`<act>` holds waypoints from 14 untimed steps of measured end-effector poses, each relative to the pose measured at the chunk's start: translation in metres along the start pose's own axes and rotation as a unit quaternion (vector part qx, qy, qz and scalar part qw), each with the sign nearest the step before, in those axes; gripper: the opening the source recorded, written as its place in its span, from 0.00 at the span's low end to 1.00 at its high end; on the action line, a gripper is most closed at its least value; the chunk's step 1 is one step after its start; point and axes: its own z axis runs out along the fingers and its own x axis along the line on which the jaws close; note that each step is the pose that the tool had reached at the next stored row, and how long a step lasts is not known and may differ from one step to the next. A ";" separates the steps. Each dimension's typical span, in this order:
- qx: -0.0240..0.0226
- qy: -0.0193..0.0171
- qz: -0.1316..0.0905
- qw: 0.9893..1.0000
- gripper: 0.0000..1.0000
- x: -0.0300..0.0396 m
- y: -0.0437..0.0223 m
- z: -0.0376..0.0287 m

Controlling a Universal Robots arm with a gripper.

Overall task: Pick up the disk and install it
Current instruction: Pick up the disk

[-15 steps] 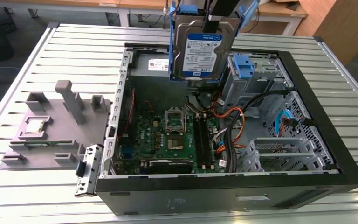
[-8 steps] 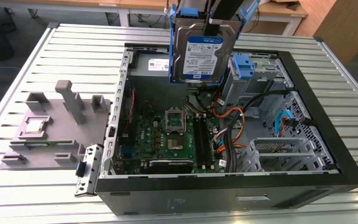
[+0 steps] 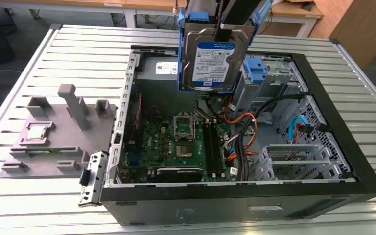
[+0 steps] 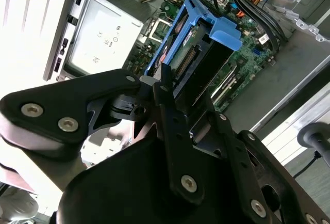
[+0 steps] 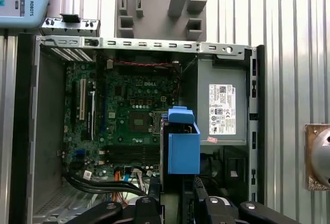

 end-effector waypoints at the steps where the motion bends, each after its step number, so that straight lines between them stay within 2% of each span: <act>1: 0.000 0.000 0.000 1.000 0.35 0.0012 0.0000 0.0000; 14: 0.000 -0.002 0.000 1.000 0.35 0.0172 -0.0001 0.0000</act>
